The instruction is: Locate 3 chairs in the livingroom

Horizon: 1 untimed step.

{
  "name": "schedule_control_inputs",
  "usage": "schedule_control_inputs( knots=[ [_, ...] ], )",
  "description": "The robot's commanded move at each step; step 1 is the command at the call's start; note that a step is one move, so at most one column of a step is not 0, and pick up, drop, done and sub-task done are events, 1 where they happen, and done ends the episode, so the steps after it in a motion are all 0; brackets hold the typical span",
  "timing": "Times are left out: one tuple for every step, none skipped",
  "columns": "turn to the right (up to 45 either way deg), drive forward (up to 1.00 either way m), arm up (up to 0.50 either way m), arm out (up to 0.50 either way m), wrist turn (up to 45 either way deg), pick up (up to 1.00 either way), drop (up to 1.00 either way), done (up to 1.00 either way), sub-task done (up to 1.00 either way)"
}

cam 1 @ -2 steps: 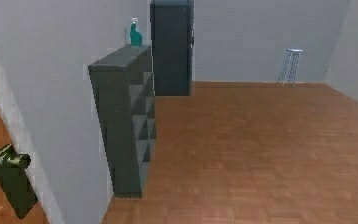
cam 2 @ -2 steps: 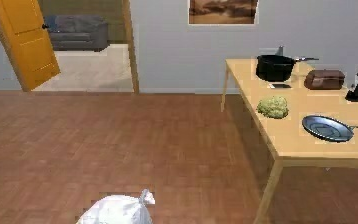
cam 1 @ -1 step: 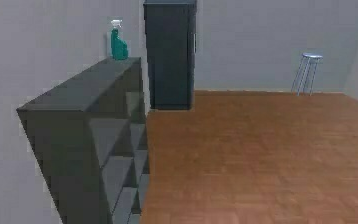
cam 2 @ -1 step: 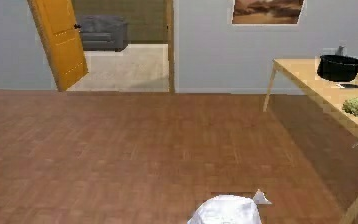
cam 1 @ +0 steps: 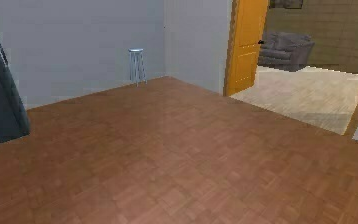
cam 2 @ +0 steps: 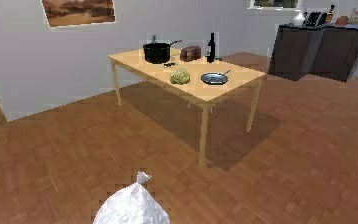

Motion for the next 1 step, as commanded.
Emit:
schedule_control_inputs(
  knots=[
    [0.0, 0.45, 0.00, 0.00, 0.0, 0.00, 0.00, 0.00, 0.00]
  ],
)
